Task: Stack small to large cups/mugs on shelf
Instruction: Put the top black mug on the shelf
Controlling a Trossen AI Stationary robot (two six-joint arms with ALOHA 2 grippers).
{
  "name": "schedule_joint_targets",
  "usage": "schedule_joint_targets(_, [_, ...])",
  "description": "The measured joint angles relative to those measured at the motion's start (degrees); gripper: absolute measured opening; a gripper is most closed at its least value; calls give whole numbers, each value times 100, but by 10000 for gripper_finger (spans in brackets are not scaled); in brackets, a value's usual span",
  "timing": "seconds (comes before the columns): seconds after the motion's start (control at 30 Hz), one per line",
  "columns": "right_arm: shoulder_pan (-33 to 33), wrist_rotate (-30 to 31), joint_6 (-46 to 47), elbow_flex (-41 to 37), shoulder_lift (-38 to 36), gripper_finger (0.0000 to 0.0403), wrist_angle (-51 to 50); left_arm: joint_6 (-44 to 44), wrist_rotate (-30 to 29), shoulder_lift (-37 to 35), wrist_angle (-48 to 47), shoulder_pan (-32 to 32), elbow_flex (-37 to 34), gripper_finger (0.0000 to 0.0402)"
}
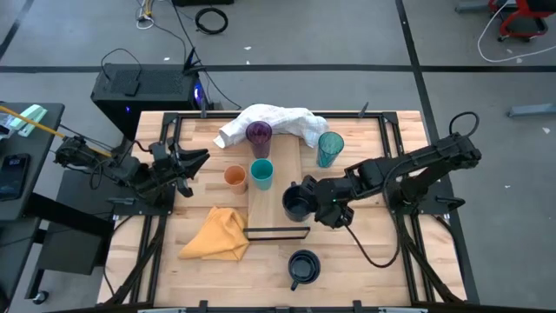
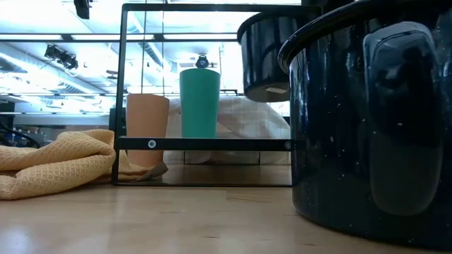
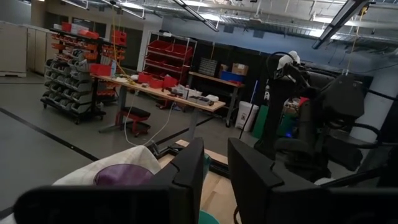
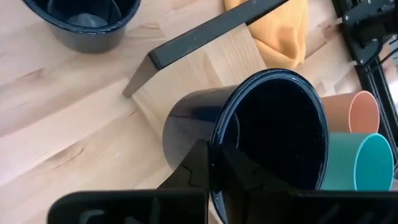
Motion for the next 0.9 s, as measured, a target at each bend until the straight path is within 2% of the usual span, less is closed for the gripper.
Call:
schedule_joint_targets(0.43, [-127,-349,-420,0,648,17,530,62,2,0,-1,0,0,79])
schedule_joint_targets(0.7, [-350,-556,-411,2,709,17,855,67,2,0,-3,0,0,86])
schedule_joint_targets(0.9, [-487,-691,-437,505,932,17,852,145,2,0,16,0,-2,82])
